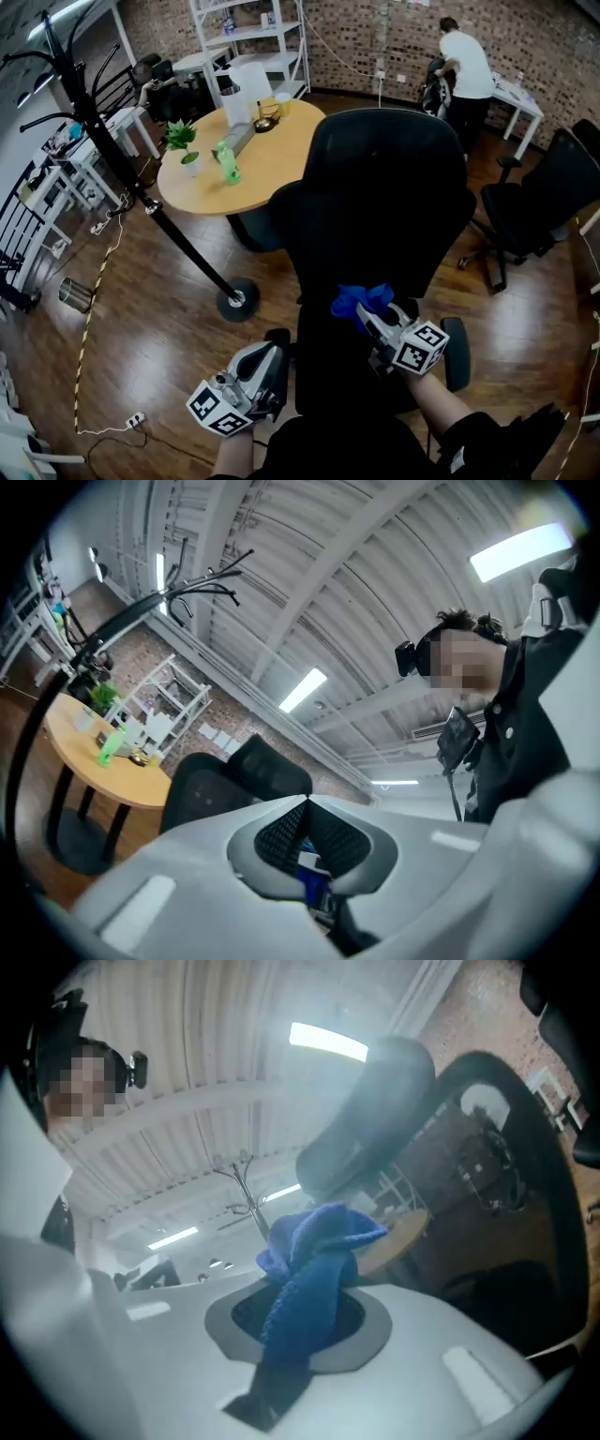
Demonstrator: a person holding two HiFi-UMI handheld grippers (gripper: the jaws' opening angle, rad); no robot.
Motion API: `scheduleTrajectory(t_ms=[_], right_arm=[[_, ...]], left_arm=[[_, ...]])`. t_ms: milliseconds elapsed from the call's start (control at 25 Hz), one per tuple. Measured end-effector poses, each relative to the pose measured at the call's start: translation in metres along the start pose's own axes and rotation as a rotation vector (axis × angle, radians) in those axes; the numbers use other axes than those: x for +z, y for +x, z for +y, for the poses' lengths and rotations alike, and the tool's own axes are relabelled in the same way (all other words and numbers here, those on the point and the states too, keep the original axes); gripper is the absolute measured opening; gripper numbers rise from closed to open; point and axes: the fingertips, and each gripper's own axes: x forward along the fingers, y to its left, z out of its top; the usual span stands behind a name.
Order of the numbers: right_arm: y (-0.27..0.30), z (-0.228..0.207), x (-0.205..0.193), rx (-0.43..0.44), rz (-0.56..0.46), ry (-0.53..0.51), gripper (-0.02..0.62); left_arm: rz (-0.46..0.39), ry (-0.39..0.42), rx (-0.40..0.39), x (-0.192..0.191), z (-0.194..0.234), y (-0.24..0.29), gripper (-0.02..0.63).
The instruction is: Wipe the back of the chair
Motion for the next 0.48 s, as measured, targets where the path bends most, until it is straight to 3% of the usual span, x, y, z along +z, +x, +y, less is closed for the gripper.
scheduleTrajectory(t_ms=[200,480], right_arm=[[-0.089,0.030,0.081,-0.028,-0.179,-0.133,0.061],[-0.140,0.062,0.109,-0.029,-0.288,-0.166,0.061]], left_arm=[[0.028,-0.013,-0.208,-0.015,-0.043,0.071,-0.006],[0.078,-0.025,-0.344,-0.030,-0.087,0.106,-0.006]])
